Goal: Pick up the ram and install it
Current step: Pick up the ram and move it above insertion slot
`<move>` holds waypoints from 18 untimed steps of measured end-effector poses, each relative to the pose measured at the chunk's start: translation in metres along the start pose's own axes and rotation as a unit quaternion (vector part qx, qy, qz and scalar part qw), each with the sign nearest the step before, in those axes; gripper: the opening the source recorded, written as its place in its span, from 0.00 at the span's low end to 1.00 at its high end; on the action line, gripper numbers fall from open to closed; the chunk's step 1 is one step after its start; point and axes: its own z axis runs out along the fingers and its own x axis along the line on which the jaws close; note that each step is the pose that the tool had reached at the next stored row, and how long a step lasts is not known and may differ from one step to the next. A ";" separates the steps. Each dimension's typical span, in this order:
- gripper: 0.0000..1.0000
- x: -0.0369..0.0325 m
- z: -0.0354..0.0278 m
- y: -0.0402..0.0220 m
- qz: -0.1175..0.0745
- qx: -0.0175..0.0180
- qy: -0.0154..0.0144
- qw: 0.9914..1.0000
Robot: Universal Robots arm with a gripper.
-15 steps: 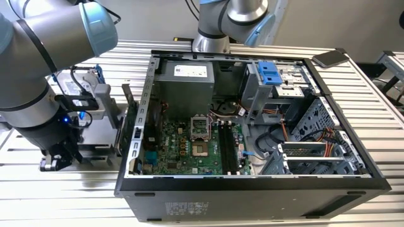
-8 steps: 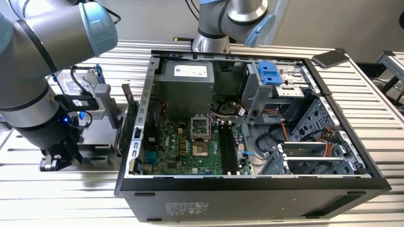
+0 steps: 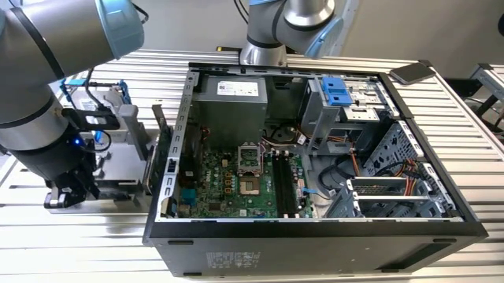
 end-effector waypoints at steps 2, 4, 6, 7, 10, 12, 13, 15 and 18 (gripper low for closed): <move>0.00 -0.0001 -0.0046 0.0000 0.000 0.000 0.000 1.000; 0.00 -0.0002 -0.0094 0.0001 0.000 0.000 0.000 1.000; 0.00 -0.0003 -0.0137 0.0001 0.000 0.000 0.000 1.000; 0.00 -0.0004 -0.0156 0.0001 0.000 0.000 0.000 1.000; 0.00 -0.0005 -0.0205 0.0002 0.000 0.000 0.000 1.000; 0.00 -0.0005 -0.0230 0.0002 0.000 0.000 0.000 1.000; 0.00 -0.0006 -0.0248 0.0002 0.000 0.000 0.000 1.000; 0.00 -0.0007 -0.0298 0.0003 0.001 0.000 0.000 1.000; 0.00 -0.0009 -0.0403 0.0004 0.001 0.000 0.000 1.000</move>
